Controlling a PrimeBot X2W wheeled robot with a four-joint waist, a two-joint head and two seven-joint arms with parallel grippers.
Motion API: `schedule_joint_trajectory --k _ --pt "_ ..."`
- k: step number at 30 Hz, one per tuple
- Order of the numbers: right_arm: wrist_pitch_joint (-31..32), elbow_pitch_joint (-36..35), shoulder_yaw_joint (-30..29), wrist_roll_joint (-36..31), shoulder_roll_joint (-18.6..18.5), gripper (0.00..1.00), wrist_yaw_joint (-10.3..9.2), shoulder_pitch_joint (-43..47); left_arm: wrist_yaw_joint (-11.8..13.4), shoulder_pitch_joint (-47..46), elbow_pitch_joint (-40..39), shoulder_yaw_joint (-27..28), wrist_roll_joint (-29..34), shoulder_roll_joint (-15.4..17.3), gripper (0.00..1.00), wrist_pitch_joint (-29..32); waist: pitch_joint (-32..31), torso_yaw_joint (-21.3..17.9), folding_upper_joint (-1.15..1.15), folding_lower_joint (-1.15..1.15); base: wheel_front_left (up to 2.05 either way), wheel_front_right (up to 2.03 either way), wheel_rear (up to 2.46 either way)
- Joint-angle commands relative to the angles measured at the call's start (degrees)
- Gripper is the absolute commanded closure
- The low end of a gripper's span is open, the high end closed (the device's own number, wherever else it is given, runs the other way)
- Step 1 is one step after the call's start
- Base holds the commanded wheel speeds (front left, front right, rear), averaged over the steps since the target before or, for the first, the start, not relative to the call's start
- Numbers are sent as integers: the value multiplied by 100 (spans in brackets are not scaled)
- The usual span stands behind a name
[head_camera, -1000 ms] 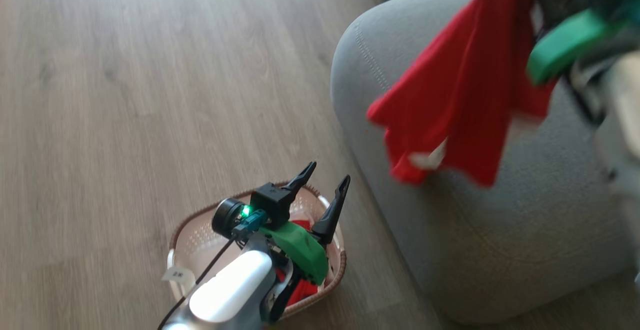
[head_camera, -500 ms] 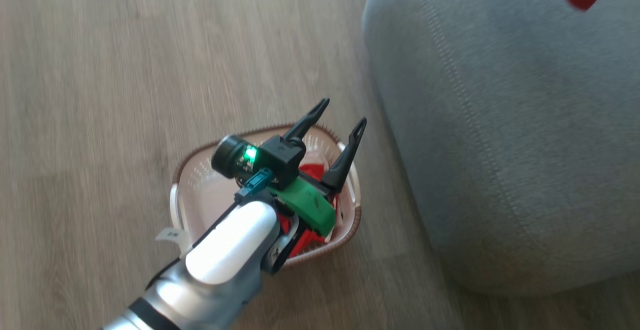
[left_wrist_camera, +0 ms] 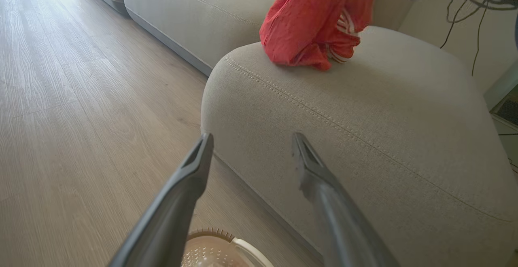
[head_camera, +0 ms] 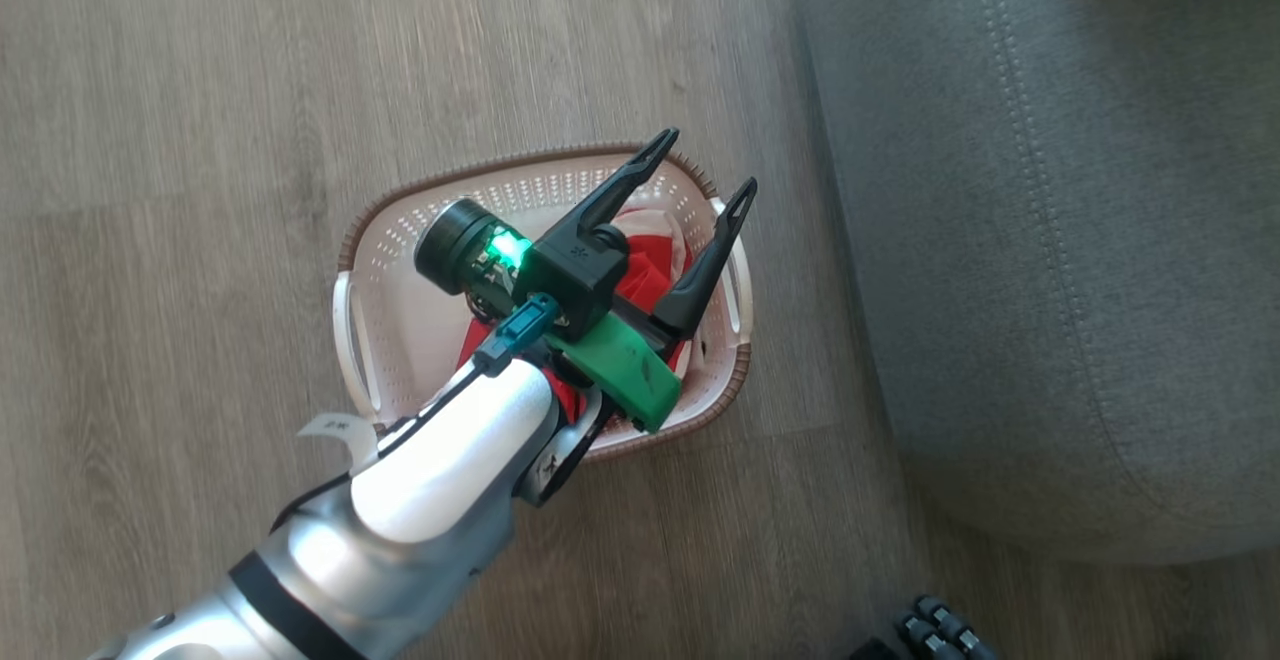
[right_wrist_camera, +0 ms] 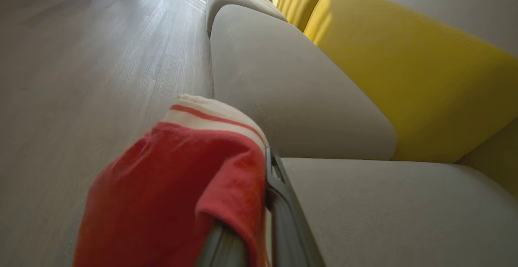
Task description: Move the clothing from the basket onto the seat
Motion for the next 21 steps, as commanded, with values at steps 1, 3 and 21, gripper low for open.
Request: schedule_joint_trajectory --k 1,3,21 --pt "-68 -156 -27 -34 -13 100 -2 -62 25 -125 -217 104 64 102 0 2 48 25 0 -1 0 0 0" --pt "-124 57 -139 -97 93 100 -2 62 30 -121 -243 89 67 123 0 13 86 49 0 -1 0 0 0" --pt "-370 734 -672 -700 257 0 -2 545 97 64 -218 83 -76 256 0 -42 -97 30 0 -1 0 0 0"
